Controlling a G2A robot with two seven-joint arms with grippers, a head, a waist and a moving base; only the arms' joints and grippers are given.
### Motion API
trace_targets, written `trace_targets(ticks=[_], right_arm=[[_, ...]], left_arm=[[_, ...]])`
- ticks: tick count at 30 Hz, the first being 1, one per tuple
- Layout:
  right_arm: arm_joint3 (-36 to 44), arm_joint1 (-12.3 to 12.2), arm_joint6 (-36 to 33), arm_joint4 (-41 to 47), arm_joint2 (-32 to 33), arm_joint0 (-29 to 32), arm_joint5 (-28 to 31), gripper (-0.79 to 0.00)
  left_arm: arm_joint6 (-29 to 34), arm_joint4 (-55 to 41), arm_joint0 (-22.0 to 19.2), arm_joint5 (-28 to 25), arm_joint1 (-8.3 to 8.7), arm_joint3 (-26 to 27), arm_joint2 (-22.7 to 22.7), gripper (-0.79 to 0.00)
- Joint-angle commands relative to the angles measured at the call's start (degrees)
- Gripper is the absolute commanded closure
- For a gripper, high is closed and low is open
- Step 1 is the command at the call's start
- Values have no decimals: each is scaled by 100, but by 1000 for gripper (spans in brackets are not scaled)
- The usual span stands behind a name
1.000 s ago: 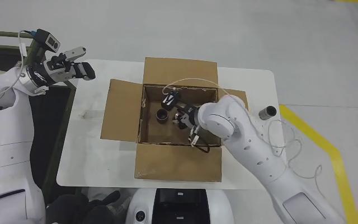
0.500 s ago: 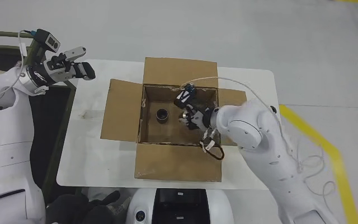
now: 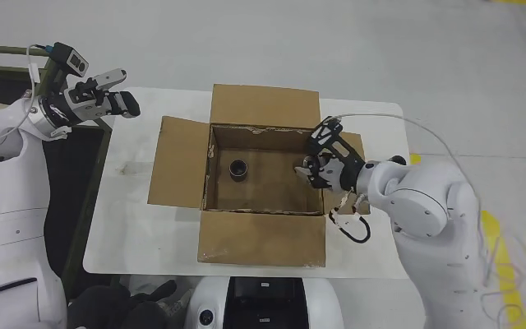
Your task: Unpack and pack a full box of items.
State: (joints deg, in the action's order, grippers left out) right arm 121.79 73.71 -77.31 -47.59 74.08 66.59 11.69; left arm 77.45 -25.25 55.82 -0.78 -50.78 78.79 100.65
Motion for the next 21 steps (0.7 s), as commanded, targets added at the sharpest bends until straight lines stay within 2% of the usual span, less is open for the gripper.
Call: trace_targets(ticks=[1, 21], right_arm=[[64, -36, 28, 63, 212, 135, 2, 0], [79, -346, 328, 296, 2124, 1302, -175, 0]], left_arm=[[0, 0, 0, 0, 0, 0, 0, -785], [0, 0, 0, 0, 0, 0, 0, -785]])
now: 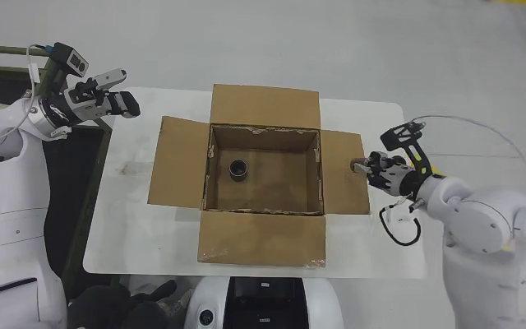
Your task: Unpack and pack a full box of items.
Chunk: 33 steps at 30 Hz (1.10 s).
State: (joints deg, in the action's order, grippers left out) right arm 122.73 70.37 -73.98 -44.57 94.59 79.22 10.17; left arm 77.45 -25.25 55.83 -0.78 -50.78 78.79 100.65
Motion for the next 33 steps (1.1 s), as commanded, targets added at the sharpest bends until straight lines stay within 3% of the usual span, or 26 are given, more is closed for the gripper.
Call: trace_targets(ticks=[1, 13, 33], right_arm=[[-38, -26, -7, -14, 139, 75, -45, 0], [-573, -167, -45, -101, 663, 332, -234, 0], [-2111, -291, 455, -629, 246, -41, -636, 0]], left_arm=[[0, 0, 0, 0, 0, 0, 0, -785], [0, 0, 0, 0, 0, 0, 0, -785], [0, 0, 0, 0, 0, 0, 0, -785]])
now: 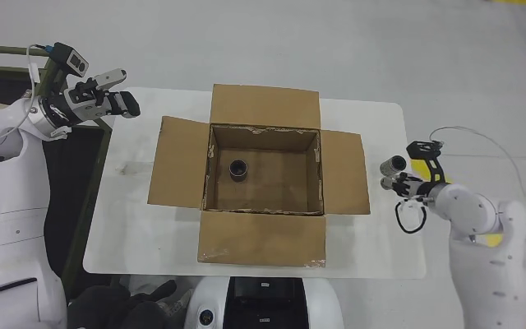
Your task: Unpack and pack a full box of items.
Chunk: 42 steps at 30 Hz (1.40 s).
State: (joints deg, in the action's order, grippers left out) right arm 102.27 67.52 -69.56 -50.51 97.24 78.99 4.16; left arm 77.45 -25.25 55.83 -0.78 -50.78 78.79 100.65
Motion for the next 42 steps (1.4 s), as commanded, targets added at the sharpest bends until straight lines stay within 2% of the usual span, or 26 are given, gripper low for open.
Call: trace_targets(ticks=[1, 15, 37, 38, 39, 42], right_arm=[[-126, -10, 22, -65, -44, -39, -66, 0], [-924, -55, 341, -198, -336, -258, -300, 0], [-1621, -98, 744, -455, -722, -577, -639, 0], [-1660, -98, 761, -442, -735, -592, -647, -15], [-1697, -99, 780, -426, -741, -604, -661, -65], [-1762, -104, 843, -409, -756, -620, -680, -249]], left_arm=[[0, 0, 0, 0, 0, 0, 0, -785], [0, 0, 0, 0, 0, 0, 0, -785], [0, 0, 0, 0, 0, 0, 0, -785], [0, 0, 0, 0, 0, 0, 0, -785], [0, 0, 0, 0, 0, 0, 0, -785], [0, 0, 0, 0, 0, 0, 0, -785]])
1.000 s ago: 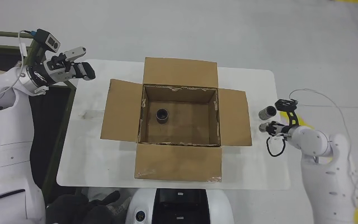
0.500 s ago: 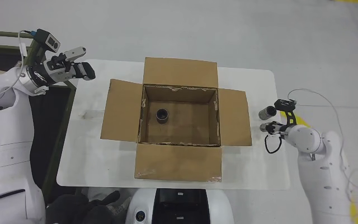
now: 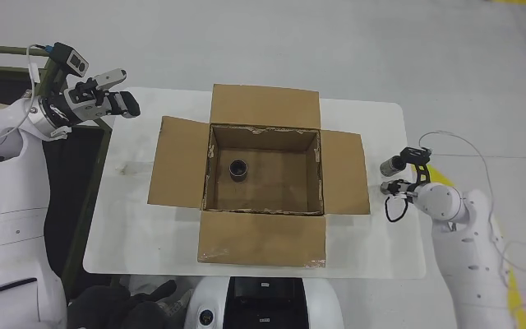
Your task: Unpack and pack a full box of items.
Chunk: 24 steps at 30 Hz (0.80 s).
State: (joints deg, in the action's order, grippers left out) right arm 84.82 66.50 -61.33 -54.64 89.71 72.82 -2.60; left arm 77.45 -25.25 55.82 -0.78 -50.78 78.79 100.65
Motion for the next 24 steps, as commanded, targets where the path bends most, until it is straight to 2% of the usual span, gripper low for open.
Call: trace_targets(ticks=[1, 3, 4, 13, 24], right_arm=[[-28, -4, 38, 9, -6, 0, -12, -345], [-35, -9, 67, 29, -4, 11, -31, -656], [-34, -12, 83, 28, -2, 18, -47, -779], [332, -51, 181, 117, 137, 175, -119, -785], [1906, -125, 221, 263, 658, 860, -202, -785]], left_arm=[[0, 0, 0, 0, 0, 0, 0, -785], [0, 0, 0, 0, 0, 0, 0, -785], [0, 0, 0, 0, 0, 0, 0, -785], [0, 0, 0, 0, 0, 0, 0, -785], [0, 0, 0, 0, 0, 0, 0, -785]])
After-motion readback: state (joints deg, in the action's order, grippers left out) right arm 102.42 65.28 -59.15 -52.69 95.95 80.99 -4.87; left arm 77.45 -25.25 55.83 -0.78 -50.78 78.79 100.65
